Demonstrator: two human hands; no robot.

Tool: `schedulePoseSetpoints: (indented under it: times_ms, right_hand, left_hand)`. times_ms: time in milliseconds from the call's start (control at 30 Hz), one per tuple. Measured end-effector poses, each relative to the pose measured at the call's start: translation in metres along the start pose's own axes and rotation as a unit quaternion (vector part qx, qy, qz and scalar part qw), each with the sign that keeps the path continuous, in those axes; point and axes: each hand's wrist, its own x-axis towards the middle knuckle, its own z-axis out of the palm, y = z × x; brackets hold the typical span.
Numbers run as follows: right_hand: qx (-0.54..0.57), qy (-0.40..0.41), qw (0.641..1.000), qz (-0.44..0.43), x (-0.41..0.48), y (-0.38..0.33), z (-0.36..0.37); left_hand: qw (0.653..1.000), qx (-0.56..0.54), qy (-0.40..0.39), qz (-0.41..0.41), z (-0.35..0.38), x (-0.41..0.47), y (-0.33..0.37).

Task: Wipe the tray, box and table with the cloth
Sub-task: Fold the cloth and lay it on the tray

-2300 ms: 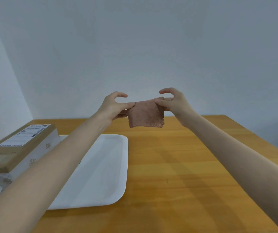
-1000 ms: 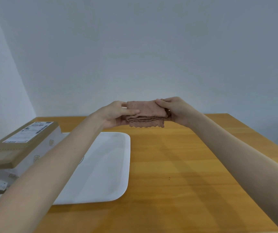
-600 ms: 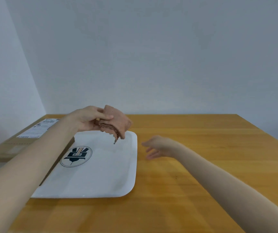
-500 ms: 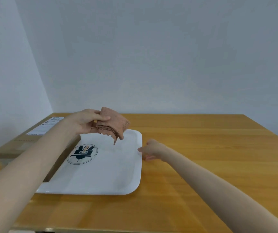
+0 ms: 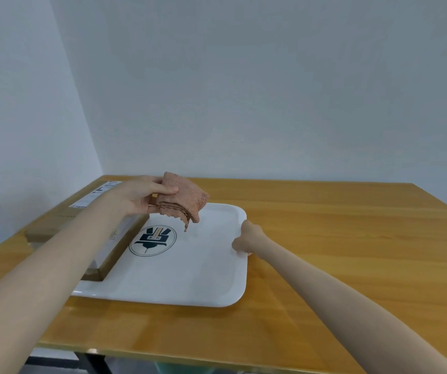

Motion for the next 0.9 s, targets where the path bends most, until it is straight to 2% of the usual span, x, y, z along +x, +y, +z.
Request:
schedulePoseSetpoints:
  times_ms: [300,533,900]
  right_hand:
    - [0.010,0.029,0.999,0.032,-0.012,0.048,-0.038]
    - [-0.004,0.054,0.997,0.062,-0.025,0.086,-0.064]
    - [-0.088,0.023,0.987,0.133,-0.044,0.128,-0.095]
  left_hand:
    - [1.000,0.004,-0.021,-0.001,0.026,0.012,0.002]
    - [0.997,0.015,-0.068,0.016,0.059,0.023,0.016]
    - [0.994,0.009,-0.104,0.041,0.105,0.016,0.037]
